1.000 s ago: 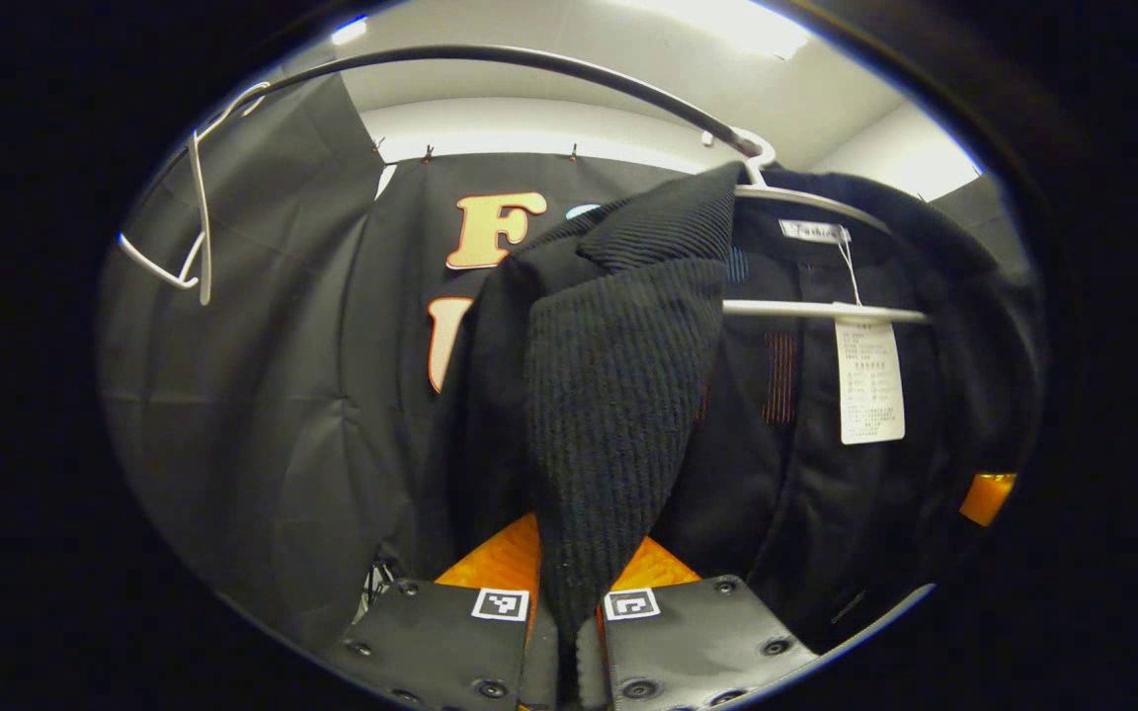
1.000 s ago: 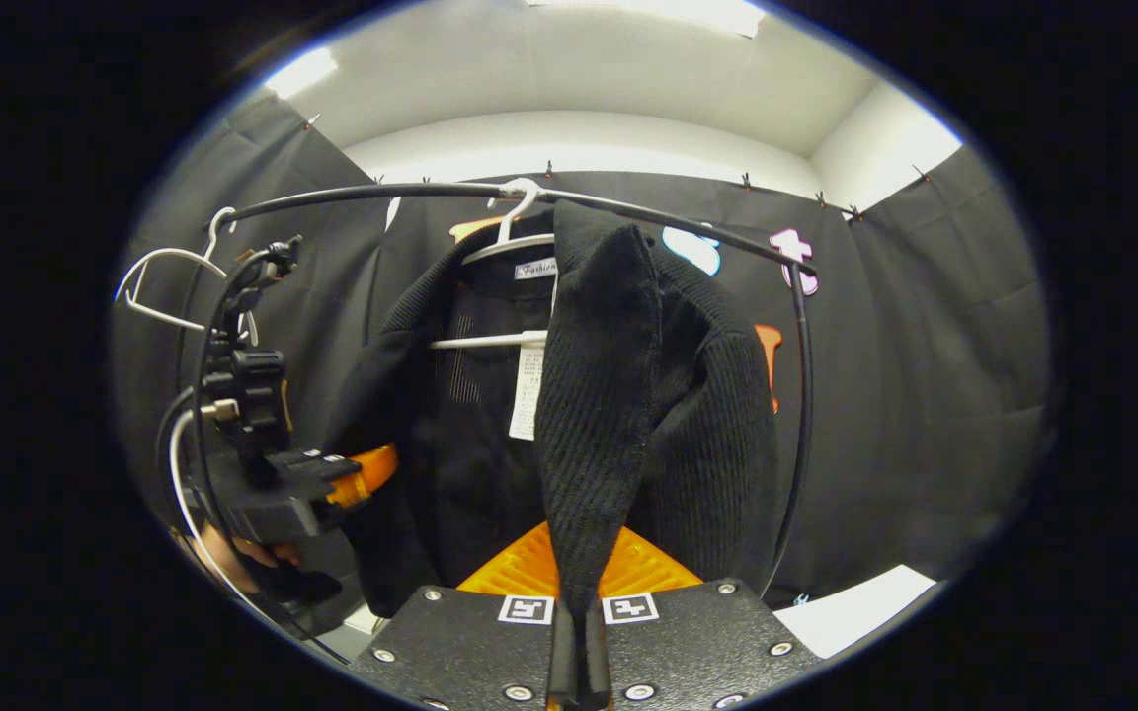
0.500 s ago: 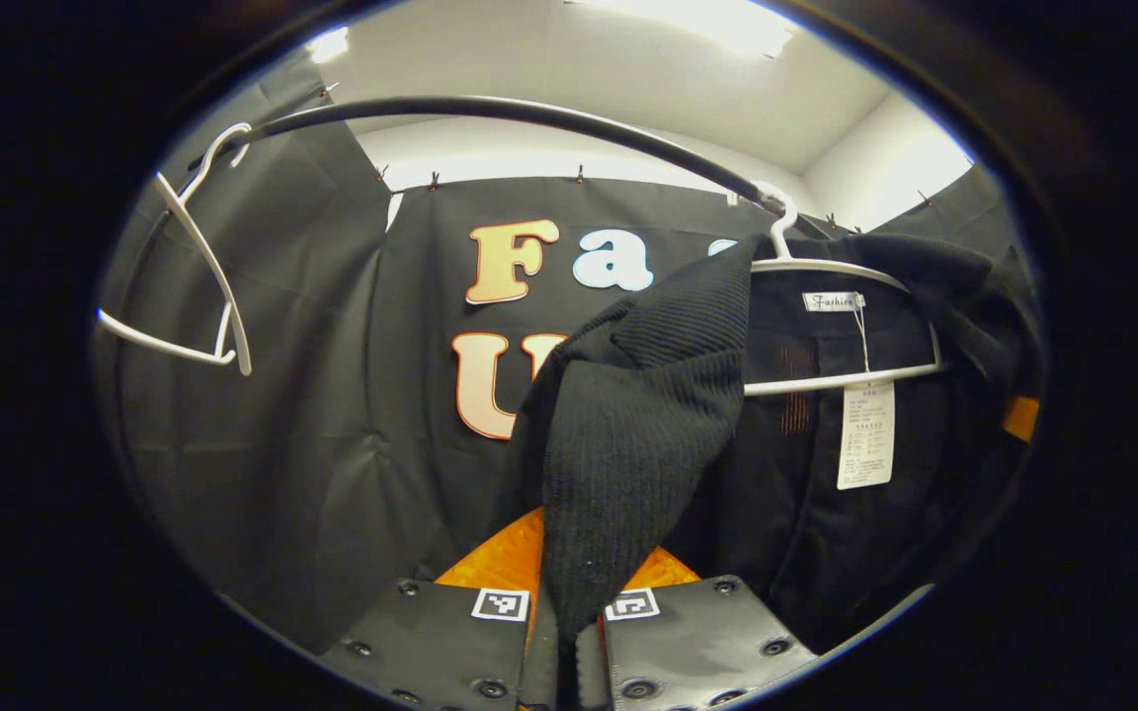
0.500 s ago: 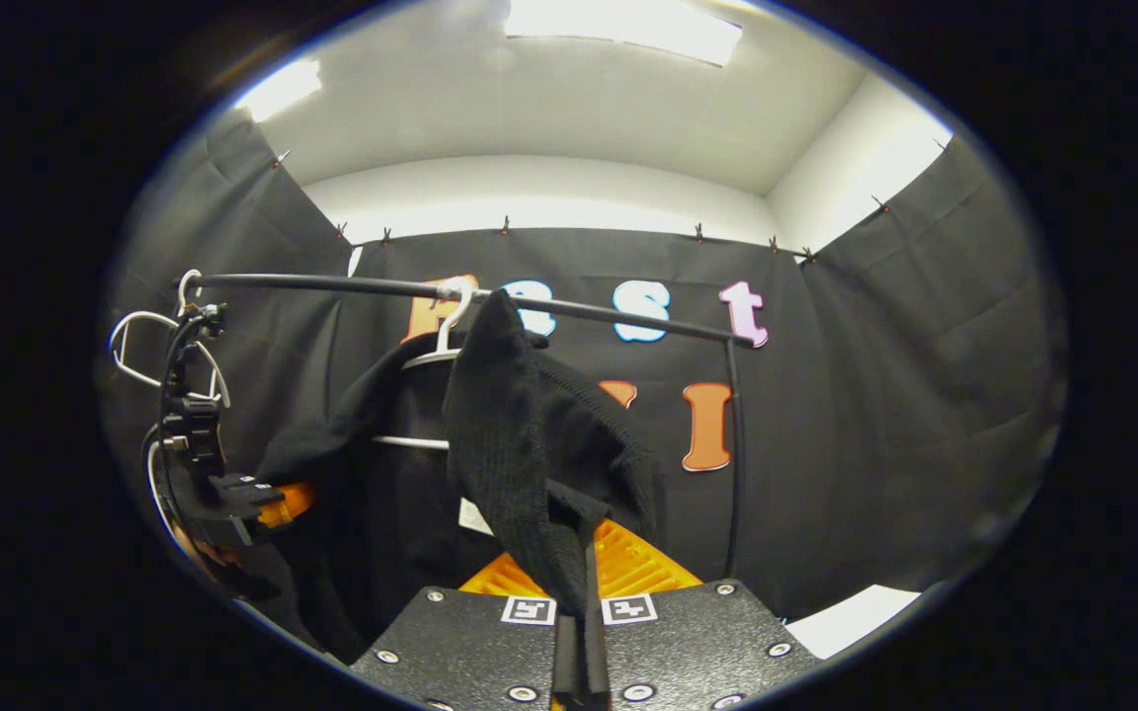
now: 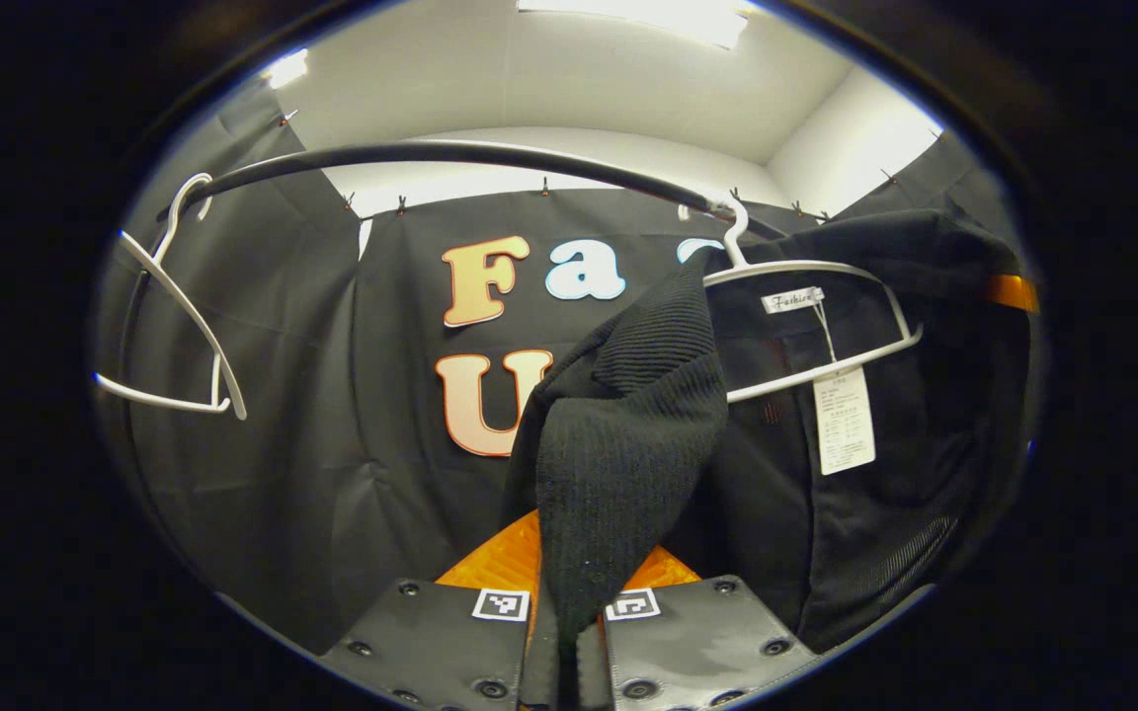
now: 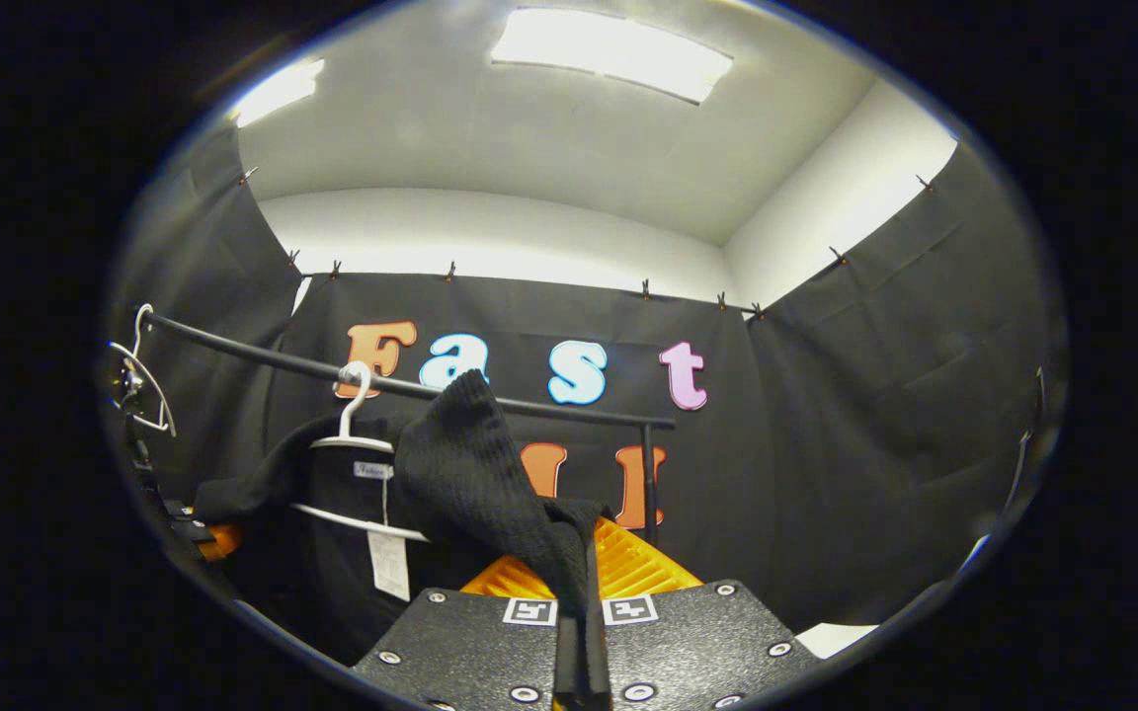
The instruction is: Grasp the clothes on the hanger with both hands and then place them into the laundry hamper below.
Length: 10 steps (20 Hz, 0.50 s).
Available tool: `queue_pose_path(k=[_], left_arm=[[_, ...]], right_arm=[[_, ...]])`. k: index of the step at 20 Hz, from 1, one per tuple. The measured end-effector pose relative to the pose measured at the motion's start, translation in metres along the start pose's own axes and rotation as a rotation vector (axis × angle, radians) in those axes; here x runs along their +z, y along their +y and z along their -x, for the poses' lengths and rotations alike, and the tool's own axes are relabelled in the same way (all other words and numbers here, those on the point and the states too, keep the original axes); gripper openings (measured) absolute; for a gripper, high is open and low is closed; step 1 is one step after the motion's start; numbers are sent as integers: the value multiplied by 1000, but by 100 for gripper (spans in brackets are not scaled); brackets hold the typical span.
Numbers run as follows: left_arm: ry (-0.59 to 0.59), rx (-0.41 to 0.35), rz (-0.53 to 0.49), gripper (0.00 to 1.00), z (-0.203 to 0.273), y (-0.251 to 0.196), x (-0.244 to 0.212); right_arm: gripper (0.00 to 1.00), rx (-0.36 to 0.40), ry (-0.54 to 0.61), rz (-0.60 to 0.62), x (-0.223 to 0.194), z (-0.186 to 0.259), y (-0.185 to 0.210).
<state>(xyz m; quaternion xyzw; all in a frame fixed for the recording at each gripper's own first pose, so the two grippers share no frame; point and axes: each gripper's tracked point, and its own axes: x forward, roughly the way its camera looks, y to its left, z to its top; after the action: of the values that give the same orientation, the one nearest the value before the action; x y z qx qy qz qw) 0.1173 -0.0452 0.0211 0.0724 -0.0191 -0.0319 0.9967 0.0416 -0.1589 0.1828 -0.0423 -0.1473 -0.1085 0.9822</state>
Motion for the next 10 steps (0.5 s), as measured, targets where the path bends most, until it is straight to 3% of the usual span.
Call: queue_pose_path(k=[5,10], left_arm=[[-17,19,2,16,5,5,6],[-17,36,28,16,0,14,2]], right_arm=[[2,-45,-34,53,26,-79,-30],[2,-37,67,43,-24,-121,-35]])
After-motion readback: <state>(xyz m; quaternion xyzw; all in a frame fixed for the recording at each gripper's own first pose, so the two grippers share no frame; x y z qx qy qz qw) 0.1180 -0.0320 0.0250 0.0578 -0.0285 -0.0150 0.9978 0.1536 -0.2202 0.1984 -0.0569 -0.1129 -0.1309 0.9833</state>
